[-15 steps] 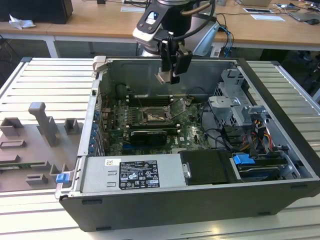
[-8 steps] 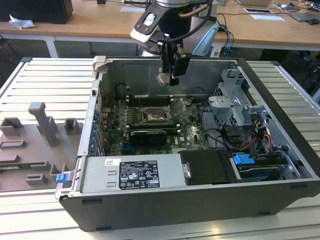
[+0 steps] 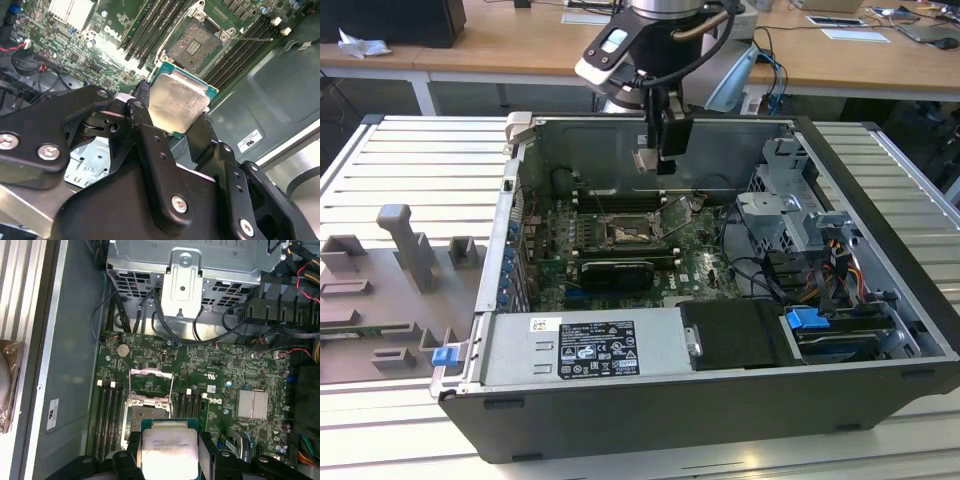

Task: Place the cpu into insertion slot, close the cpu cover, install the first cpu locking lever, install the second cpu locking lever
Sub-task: 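Place the cpu into insertion slot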

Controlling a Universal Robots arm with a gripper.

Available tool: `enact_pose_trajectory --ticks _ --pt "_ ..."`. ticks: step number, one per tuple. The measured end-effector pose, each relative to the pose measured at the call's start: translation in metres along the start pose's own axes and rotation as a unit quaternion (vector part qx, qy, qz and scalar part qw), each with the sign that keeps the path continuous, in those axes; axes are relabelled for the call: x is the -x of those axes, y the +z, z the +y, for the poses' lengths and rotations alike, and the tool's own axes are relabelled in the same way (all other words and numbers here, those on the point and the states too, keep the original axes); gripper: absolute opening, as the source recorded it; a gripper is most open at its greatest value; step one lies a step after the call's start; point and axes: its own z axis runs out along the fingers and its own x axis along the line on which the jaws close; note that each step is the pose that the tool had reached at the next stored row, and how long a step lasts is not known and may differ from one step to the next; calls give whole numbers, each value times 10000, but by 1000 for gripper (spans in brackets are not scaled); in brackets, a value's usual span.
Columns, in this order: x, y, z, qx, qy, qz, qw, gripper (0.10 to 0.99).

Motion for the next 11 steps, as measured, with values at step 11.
enact_pose_trajectory --ticks 11 --pt "1 34 -3 9 545 -47 9985 537"
